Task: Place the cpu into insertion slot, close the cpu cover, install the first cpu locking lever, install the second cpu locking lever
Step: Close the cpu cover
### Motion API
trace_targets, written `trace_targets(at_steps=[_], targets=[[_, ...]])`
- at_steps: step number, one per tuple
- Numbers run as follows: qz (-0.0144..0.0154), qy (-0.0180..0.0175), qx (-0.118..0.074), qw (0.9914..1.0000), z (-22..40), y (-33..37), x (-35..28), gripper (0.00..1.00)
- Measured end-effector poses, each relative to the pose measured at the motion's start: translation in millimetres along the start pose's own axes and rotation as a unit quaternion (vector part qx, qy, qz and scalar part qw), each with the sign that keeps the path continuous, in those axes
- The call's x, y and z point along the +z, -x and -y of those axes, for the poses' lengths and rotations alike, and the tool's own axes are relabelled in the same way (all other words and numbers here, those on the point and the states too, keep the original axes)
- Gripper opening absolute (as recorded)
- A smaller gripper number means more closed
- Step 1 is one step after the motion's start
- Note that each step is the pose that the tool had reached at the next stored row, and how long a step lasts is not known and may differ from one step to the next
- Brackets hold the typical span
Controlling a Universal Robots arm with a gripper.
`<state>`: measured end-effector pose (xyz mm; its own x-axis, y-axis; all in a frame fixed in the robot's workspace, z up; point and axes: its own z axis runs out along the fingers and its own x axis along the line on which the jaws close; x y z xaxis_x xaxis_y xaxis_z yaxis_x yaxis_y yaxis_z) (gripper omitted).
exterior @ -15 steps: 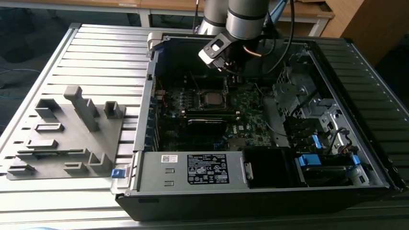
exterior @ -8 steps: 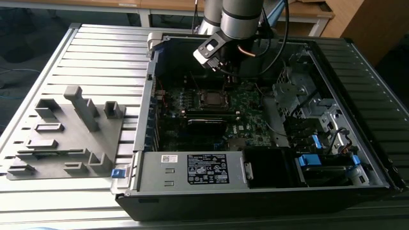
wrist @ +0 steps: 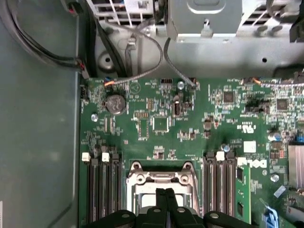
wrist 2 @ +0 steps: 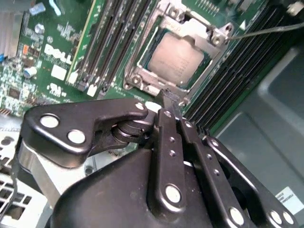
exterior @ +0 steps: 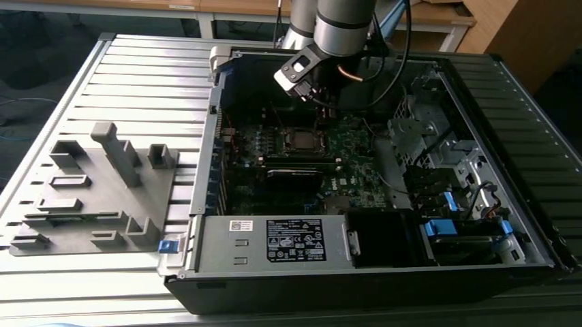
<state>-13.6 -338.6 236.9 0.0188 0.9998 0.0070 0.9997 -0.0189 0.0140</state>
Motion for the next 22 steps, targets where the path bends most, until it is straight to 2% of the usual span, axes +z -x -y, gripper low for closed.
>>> trace_targets(at_steps=[1,8,12,17,22], targets=[[0.0001,-0.0040,0.000,0.99999,0.0,0.0,0.2,0.11],[0.0000,-0.0042,0.000,0.99999,1.1,0.0,0.6,0.11],[0.0001,-0.0042,0.000,0.99999,7.6,0.2,2.7,0.11],[0.0001,-0.0042,0.000,0.99999,17.6,0.4,8.7,0.11],[0.0003,-0.0043,0.000,0.99999,23.0,0.5,10.4,0.11]])
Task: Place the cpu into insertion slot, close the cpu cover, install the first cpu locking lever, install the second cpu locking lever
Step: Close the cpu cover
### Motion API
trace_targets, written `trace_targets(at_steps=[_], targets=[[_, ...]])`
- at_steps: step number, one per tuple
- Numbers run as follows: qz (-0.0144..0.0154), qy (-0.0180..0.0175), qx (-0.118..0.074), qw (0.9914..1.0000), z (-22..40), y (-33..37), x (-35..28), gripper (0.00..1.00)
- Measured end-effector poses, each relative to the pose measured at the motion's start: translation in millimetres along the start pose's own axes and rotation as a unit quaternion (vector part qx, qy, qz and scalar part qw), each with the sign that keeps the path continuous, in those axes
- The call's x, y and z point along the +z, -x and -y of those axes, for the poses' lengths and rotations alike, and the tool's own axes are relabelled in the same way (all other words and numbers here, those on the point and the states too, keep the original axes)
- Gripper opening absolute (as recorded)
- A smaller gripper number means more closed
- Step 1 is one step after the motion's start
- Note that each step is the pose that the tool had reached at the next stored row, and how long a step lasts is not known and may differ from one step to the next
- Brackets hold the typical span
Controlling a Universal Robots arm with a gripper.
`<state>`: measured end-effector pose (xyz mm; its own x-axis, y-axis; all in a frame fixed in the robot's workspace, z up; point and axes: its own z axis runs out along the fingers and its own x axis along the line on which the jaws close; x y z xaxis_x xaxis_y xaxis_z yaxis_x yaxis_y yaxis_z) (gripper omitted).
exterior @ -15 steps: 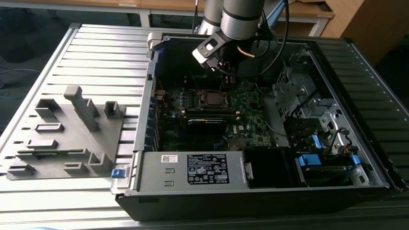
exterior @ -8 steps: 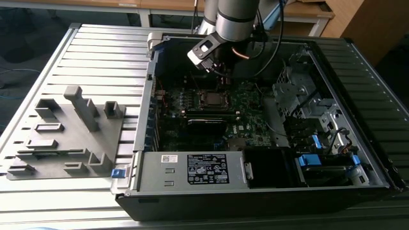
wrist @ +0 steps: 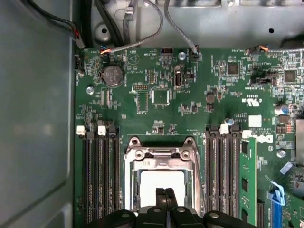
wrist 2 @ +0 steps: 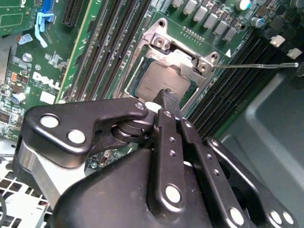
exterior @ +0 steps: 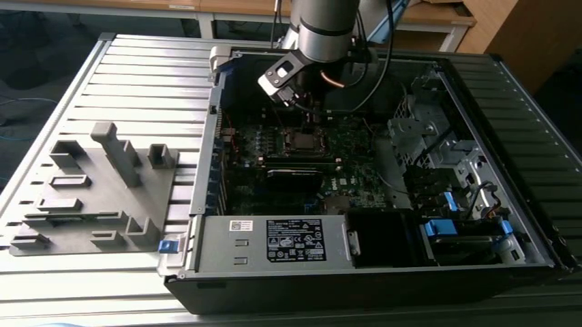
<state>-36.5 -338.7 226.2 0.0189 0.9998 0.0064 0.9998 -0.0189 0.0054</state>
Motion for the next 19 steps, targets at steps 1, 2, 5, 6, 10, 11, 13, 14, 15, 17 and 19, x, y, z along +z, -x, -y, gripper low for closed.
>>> trace_targets(at_steps=[1,2,5,6,10,11,13,14,15,17,19], targets=[[0.0000,0.0000,0.000,1.00000,0.1,0.0,0.0,0.11],[-0.0001,0.0000,0.000,1.00000,0.1,0.0,0.1,0.11],[-0.0001,0.0001,0.000,1.00000,0.2,0.0,0.1,0.11],[-0.0001,0.0000,0.000,1.00000,0.2,0.0,0.1,0.11],[-0.0004,0.0000,0.000,1.00000,0.3,-0.1,0.1,0.11],[-0.0005,0.0000,-0.001,1.00000,0.3,-0.1,0.1,0.11],[-0.0005,0.0000,-0.006,0.99998,0.3,0.0,0.1,0.11],[-0.0006,0.0000,-0.012,0.99993,0.3,0.0,0.1,0.11],[-0.0006,0.0000,-0.017,0.99985,0.3,0.0,0.1,0.11],[-0.0007,-0.0001,-0.031,0.99950,0.3,0.0,0.2,0.11],[-0.0007,-0.0002,-0.047,0.99888,0.3,0.0,0.2,0.11]])
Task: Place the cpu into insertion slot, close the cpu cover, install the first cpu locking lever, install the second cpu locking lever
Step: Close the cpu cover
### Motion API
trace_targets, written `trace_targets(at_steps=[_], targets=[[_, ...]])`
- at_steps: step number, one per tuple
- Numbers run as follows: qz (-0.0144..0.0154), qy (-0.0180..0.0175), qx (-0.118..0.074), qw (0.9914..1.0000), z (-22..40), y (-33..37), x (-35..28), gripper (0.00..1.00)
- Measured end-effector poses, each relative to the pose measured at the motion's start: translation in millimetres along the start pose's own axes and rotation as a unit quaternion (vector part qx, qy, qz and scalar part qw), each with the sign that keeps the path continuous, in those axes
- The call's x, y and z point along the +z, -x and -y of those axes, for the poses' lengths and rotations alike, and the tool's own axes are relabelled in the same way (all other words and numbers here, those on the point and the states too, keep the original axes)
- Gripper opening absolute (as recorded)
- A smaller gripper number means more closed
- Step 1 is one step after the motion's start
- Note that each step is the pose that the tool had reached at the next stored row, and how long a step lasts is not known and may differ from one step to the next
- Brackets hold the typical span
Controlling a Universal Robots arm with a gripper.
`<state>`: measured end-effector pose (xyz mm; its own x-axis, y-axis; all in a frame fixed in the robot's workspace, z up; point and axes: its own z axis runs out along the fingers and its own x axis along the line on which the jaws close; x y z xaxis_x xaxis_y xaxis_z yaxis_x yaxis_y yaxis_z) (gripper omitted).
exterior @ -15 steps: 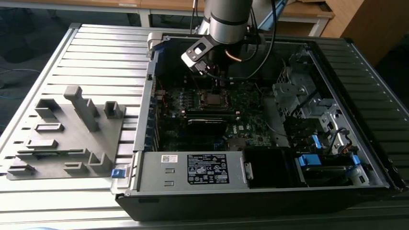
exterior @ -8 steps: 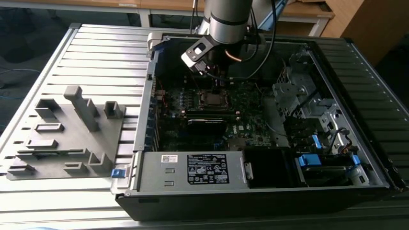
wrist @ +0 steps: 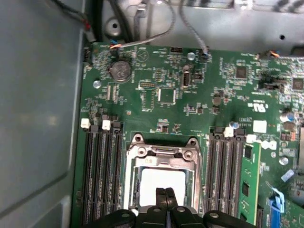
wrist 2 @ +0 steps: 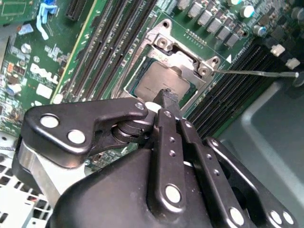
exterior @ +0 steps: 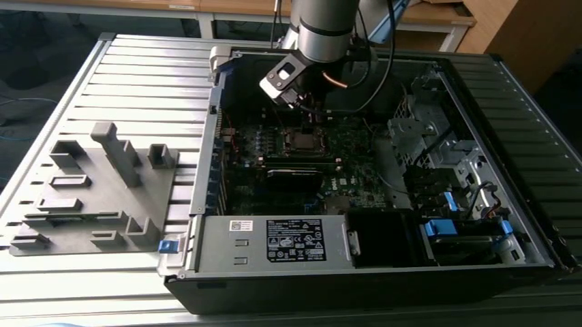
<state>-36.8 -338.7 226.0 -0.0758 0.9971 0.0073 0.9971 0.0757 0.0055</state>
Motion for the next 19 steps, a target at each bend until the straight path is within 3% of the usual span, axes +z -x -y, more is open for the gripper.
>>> trace_targets(at_steps=[2,6,9,12,19], targets=[[-0.0002,-0.0002,-0.026,0.99966,0.0,0.0,0.1,0.11],[-0.0005,-0.0002,-0.041,0.99915,0.0,-0.1,0.1,0.11],[-0.0006,-0.0005,-0.066,0.99779,0.0,0.0,0.1,0.11],[-0.0007,-0.0007,-0.091,0.99584,0.0,0.0,0.2,0.11],[-0.0008,-0.0007,-0.094,0.99552,0.0,0.0,0.3,0.11]])
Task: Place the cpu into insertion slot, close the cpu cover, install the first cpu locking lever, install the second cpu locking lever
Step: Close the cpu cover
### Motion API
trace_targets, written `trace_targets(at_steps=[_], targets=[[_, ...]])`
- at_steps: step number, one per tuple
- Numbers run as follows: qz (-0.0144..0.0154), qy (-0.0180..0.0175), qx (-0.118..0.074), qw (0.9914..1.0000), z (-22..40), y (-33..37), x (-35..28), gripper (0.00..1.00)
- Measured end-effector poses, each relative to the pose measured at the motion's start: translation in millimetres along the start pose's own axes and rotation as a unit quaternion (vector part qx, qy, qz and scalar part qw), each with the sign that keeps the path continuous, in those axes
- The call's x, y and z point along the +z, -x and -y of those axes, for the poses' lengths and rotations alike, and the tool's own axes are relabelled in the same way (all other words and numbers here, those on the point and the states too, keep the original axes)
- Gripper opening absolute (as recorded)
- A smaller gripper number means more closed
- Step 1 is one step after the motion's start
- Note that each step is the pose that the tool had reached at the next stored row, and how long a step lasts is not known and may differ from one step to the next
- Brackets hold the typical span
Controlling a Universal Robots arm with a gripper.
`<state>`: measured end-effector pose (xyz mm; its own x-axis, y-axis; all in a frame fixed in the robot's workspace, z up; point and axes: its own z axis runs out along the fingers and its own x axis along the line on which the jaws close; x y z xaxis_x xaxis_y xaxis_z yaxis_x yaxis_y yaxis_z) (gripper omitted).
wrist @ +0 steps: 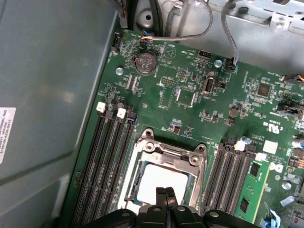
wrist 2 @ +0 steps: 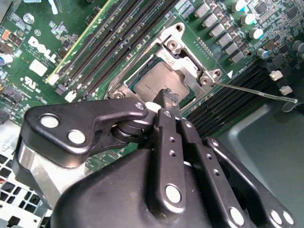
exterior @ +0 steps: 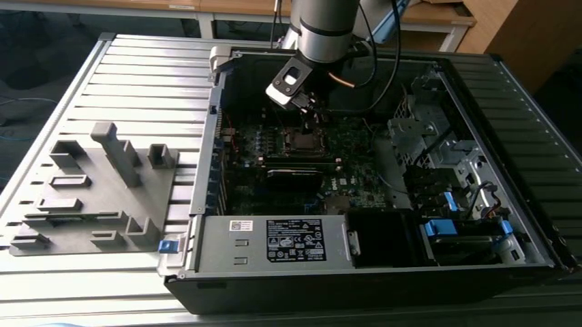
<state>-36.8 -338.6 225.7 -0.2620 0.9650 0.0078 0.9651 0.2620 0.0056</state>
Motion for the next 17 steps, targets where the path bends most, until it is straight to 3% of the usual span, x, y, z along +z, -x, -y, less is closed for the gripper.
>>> trace_targets(at_steps=[7,17], targets=[[-0.0002,-0.0002,-0.027,0.99963,0.0,0.0,0.0,0.11],[-0.0003,-0.0002,-0.029,0.99958,0.0,0.0,0.0,0.11]])
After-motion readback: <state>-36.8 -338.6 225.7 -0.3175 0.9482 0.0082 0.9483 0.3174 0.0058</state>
